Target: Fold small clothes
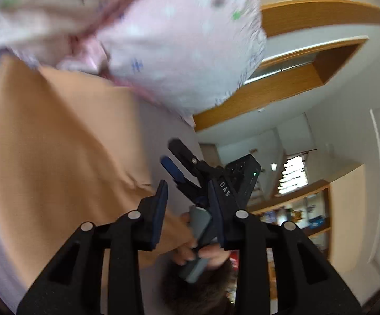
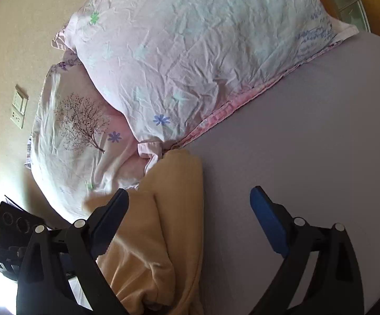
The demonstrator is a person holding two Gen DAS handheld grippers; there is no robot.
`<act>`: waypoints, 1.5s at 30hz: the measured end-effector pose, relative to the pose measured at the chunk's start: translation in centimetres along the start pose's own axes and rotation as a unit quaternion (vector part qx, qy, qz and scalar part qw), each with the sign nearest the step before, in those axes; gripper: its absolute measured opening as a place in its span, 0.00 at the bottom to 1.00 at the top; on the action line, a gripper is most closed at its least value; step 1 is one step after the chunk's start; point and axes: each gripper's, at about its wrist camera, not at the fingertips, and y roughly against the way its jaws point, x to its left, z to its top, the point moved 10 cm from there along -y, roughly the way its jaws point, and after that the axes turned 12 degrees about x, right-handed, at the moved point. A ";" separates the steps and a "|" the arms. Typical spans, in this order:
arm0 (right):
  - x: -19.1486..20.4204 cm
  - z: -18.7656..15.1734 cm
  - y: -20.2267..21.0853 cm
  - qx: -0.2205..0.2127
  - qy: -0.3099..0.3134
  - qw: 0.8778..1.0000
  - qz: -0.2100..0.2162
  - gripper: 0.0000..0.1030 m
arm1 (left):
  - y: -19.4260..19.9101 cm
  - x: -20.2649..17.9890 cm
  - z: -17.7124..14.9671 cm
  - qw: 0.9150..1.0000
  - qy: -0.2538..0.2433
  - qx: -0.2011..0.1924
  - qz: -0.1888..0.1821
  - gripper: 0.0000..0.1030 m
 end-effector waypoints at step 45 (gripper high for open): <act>11.6 -16.1 2.3 0.112 0.228 0.966 0.046 0.46 | 7.2 4.2 -8.8 0.972 -0.126 -0.018 0.198 0.49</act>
